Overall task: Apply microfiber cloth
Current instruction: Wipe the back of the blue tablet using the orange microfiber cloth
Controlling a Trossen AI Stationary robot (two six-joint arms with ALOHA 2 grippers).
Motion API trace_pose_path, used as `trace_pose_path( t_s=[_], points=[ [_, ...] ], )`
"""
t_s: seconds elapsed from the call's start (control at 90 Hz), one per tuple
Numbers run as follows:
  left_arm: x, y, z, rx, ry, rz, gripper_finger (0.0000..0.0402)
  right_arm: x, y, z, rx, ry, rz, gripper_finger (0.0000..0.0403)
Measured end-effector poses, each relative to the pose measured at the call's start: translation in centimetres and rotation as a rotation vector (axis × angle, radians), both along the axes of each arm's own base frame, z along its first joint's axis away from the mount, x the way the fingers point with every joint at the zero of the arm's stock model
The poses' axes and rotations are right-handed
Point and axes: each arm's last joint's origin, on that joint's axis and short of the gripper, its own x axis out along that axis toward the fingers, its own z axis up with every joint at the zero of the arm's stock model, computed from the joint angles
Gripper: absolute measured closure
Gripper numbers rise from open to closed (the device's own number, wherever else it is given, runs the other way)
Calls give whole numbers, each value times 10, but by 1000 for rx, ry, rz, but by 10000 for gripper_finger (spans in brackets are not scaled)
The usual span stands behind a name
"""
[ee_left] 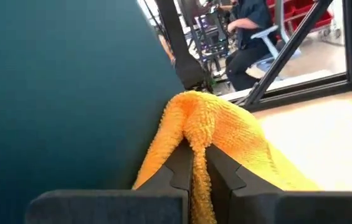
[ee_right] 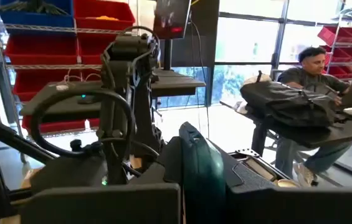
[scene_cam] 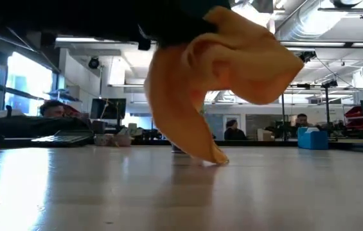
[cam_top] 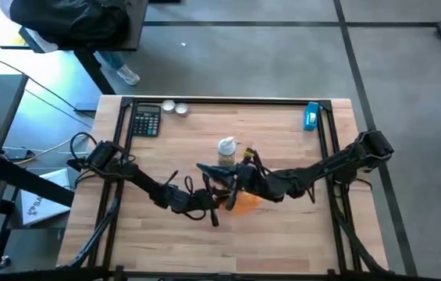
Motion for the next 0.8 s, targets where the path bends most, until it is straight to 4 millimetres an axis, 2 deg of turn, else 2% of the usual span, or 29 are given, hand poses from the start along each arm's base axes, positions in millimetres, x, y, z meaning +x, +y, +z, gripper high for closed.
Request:
trace_pose_path(
  t_s=[0.122, 0.267, 0.389, 0.622, 0.8],
  points=[
    [-11, -11, 14, 41, -9, 90, 402, -1, 3, -2, -51, 39, -1, 402],
    [-31, -19, 44, 33, -65, 77, 402, -3, 9, -10, -73, 111, 19, 402],
    [-50, -11, 66, 6, -111, 60, 402, -4, 12, -14, -43, 143, 73, 402],
    [-77, 4, 83, 35, -94, 56, 402, -2, 15, -21, -36, 168, 99, 402],
    [-94, 6, 97, 29, -84, 76, 402, -3, 16, -26, -27, 206, 90, 402]
  ],
)
